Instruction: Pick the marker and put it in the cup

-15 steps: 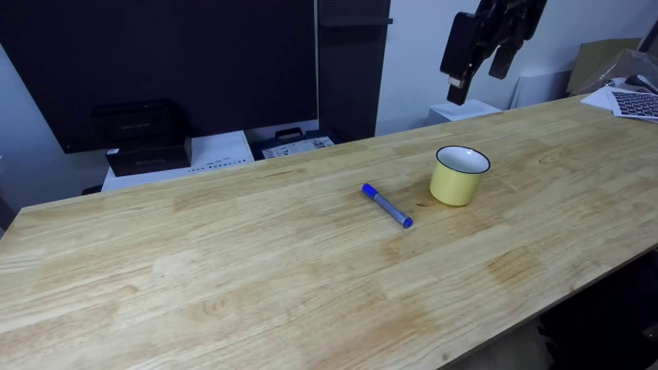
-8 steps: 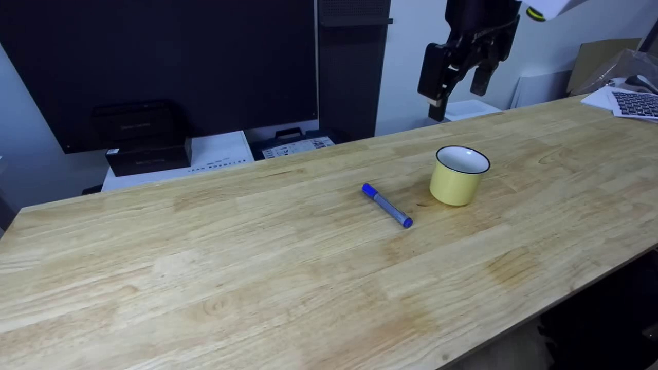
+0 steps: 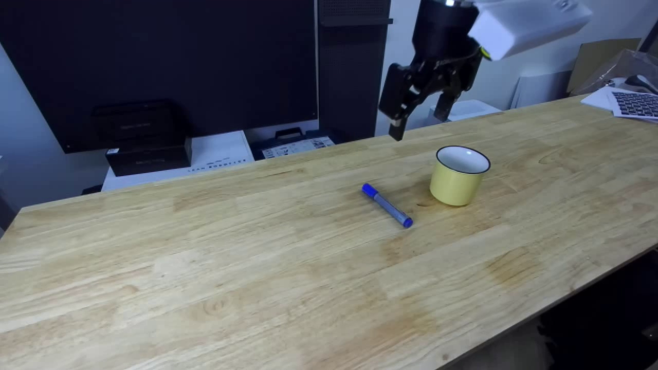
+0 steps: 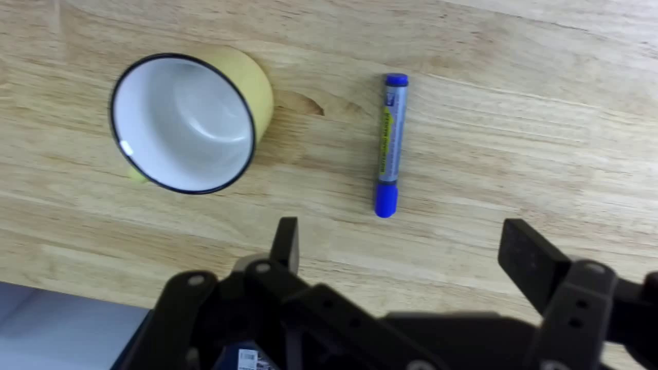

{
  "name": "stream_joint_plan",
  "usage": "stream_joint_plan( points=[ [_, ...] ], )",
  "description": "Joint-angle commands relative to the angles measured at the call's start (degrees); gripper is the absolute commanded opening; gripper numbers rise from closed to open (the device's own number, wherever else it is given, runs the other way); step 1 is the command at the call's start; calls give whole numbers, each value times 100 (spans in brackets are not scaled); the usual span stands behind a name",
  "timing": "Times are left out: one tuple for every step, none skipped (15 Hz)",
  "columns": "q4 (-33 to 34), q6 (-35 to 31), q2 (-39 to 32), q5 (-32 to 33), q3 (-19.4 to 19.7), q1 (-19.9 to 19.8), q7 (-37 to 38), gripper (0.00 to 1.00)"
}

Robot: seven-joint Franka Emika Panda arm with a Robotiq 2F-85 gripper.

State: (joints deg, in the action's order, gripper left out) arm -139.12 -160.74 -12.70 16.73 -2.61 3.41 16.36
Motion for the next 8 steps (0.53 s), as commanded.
stream_joint_plan(
  points=[
    [266, -477, -657, -435, 63, 339, 29, 100],
    [323, -531, -806, -518, 114, 436, 20, 100],
    [376, -560, -940, -610, 156, 516, 2, 100],
    [435, -568, -1073, -709, 180, 562, -37, 100],
    [491, -555, -1189, -774, 219, 612, -56, 100],
    [554, -551, -1318, -839, 246, 634, -102, 100],
    [631, -539, -1463, -893, 281, 654, -141, 100],
    [702, -535, -1600, -955, 276, 645, -209, 100]
  ],
)
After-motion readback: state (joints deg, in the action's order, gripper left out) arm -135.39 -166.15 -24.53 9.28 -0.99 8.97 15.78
